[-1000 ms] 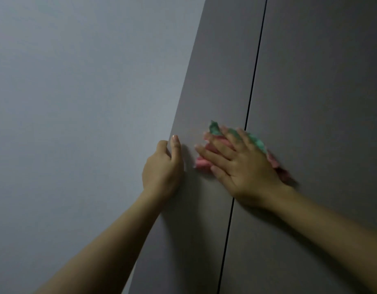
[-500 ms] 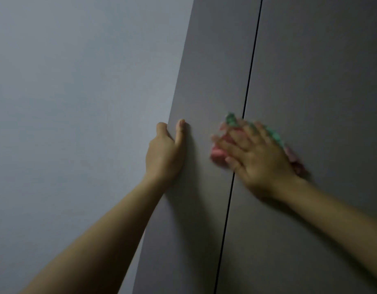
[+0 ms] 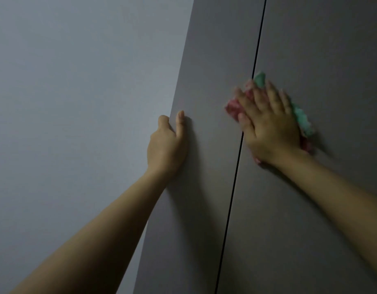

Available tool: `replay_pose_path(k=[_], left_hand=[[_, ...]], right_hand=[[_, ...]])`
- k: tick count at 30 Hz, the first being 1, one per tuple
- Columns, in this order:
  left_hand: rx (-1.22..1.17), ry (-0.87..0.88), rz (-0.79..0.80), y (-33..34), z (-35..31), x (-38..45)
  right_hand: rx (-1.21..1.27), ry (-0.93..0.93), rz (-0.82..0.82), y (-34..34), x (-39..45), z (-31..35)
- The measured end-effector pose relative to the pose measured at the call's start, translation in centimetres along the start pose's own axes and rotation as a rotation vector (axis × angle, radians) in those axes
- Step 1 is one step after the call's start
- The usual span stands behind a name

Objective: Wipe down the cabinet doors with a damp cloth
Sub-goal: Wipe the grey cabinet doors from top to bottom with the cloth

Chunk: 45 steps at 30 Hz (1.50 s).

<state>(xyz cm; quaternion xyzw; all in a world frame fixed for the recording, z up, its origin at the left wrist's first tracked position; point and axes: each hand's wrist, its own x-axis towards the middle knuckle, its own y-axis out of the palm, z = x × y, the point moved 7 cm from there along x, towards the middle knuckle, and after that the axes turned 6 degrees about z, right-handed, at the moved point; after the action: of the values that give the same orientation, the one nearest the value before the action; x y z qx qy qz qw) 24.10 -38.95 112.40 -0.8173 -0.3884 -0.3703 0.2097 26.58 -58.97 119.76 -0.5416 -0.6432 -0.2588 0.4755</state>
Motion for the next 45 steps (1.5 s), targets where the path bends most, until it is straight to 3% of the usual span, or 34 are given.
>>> replay_pose_path(k=[2, 3, 6, 9, 12, 15, 20, 25, 29, 31, 33, 37, 38, 42, 45], left_hand=[[0.002, -0.013, 0.004, 0.0, 0.0, -0.1], [-0.005, -0.015, 0.006, 0.0, -0.1, -0.1], [-0.078, -0.031, 0.020, -0.3, -0.1, -0.6], [-0.095, 0.002, 0.042, -1.1, -0.1, -2.3], [-0.193, 0.017, 0.018, -2.5, 1.1, -3.7], [-0.503, -0.113, 0.039, -3.0, 2.6, -4.8], [-0.790, -0.255, 0.088, -3.9, 3.3, -6.8], [-0.703, -0.193, 0.055, -3.3, 3.9, -8.2], [-0.822, -0.252, 0.049, -2.6, 5.1, -9.2], [-0.773, -0.239, 0.069, -2.5, 5.4, -9.8], [-0.682, -0.218, 0.092, -1.9, 5.8, -10.5], [-0.590, -0.228, 0.076, -0.9, 7.2, -11.3], [-0.573, -0.227, 0.066, -0.6, 7.3, -11.4], [-0.626, -0.229, 0.036, -0.2, 7.2, -11.5], [-0.533, -0.208, 0.008, -0.4, 7.3, -11.7]], right_hand=[[0.059, 0.169, -0.049, 0.2, 1.0, 0.9], [0.068, 0.145, -0.062, 0.5, 0.3, 2.7], [0.075, -0.224, -0.009, 2.3, -5.8, 8.8], [0.018, -0.494, 0.071, 2.9, -10.1, 9.0], [0.008, -0.379, 0.077, 2.5, -8.1, 7.7], [0.049, -0.193, 0.083, 2.2, -6.4, 7.7], [0.042, -0.224, 0.091, 2.5, -6.8, 7.6], [0.083, -0.057, 0.041, 2.8, -6.9, 10.0], [0.143, -0.498, 0.082, 5.5, -14.1, 14.5], [0.138, -0.572, 0.069, 5.0, -15.0, 12.8], [0.097, -0.490, 0.046, 4.0, -12.8, 11.2], [0.120, -0.076, 0.013, 3.0, -8.0, 12.3], [0.128, -0.086, 0.023, 3.4, -8.4, 13.5], [0.132, -0.432, 0.061, 4.6, -13.8, 13.6], [0.085, -0.360, 0.028, 3.1, -12.6, 8.9]])
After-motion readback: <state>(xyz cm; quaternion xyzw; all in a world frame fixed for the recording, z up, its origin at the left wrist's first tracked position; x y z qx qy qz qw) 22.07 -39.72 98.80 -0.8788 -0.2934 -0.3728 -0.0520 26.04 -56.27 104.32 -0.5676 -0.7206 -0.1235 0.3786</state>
